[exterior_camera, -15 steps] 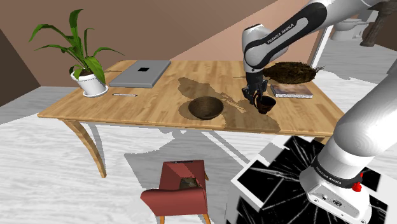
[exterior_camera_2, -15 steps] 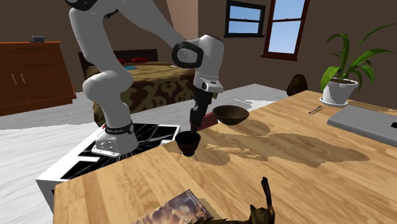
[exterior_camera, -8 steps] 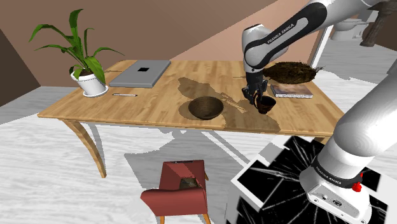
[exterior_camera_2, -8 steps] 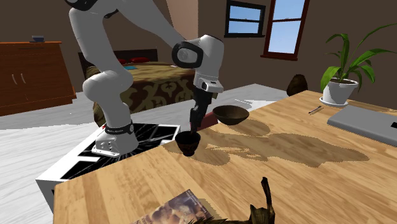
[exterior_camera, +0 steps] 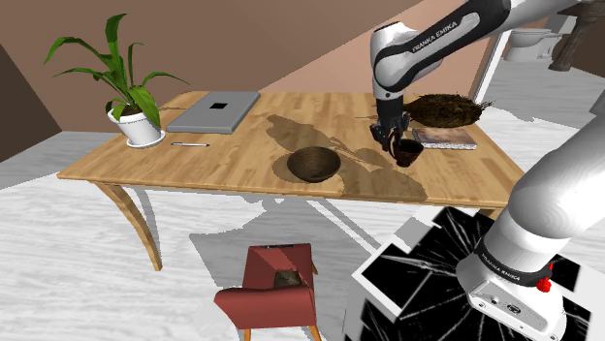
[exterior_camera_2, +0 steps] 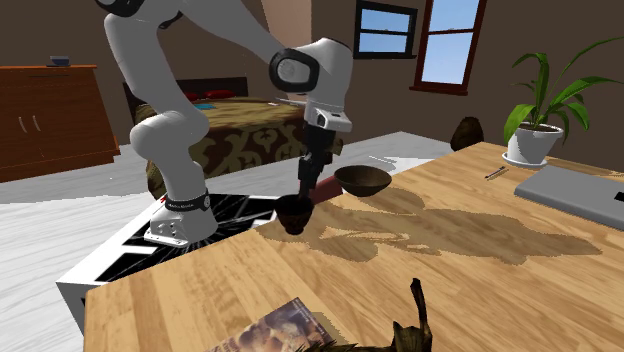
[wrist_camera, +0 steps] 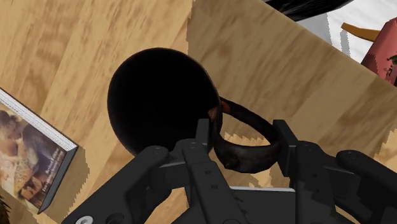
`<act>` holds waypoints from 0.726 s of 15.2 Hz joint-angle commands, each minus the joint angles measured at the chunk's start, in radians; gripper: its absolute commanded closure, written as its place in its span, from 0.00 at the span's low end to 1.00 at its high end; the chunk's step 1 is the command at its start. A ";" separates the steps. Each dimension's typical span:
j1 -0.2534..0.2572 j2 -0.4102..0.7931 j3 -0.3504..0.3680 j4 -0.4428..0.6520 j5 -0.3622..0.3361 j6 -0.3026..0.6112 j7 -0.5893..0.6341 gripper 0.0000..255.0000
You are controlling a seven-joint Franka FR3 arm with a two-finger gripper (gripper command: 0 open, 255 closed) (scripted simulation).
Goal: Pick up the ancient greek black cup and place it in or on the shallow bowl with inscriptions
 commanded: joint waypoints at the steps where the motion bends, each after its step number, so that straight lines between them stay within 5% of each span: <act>1: 0.001 -0.013 0.001 0.014 0.002 -0.027 -0.003 1.00; 11: 0.003 -0.070 0.006 0.101 0.011 -0.171 -0.019 1.00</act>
